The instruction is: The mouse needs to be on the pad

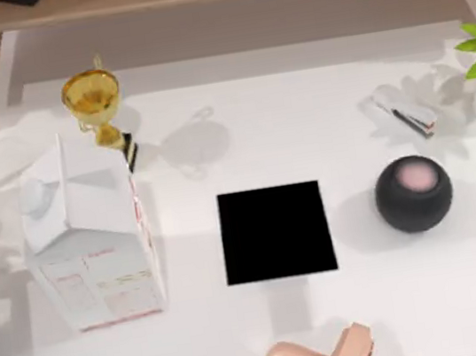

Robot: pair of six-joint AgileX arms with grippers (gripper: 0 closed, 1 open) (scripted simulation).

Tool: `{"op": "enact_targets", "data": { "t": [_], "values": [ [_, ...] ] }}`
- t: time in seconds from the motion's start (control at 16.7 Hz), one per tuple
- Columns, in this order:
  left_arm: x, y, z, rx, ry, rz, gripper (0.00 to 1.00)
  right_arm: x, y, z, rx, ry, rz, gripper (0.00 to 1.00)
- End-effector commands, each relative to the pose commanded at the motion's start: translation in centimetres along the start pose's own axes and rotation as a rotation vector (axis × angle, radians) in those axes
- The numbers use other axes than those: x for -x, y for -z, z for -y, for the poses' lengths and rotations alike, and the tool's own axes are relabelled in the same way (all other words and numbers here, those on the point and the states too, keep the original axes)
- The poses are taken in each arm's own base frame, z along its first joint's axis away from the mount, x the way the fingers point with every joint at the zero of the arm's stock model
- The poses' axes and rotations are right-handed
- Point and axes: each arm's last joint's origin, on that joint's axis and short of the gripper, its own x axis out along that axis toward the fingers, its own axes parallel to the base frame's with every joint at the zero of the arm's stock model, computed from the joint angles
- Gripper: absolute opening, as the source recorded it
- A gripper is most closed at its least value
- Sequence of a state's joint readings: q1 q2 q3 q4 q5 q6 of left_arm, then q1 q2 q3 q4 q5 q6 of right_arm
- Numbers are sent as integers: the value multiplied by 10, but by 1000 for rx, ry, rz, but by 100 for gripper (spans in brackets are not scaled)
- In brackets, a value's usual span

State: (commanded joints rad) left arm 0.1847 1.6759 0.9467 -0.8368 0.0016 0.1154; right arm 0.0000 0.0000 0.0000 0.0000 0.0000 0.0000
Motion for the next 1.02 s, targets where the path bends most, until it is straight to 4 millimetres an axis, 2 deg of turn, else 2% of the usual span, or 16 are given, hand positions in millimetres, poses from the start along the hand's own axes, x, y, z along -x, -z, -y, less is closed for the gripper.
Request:
{"op": "enact_targets", "data": {
  "t": [0.66,1.02],
  "values": [
    [64,3,1,-1,-1,11,0,0,0,0,0,0,0,100],
    [67,3,0,-1,-1,11,0,0,0,0,0,0,0,100]
  ]
}}
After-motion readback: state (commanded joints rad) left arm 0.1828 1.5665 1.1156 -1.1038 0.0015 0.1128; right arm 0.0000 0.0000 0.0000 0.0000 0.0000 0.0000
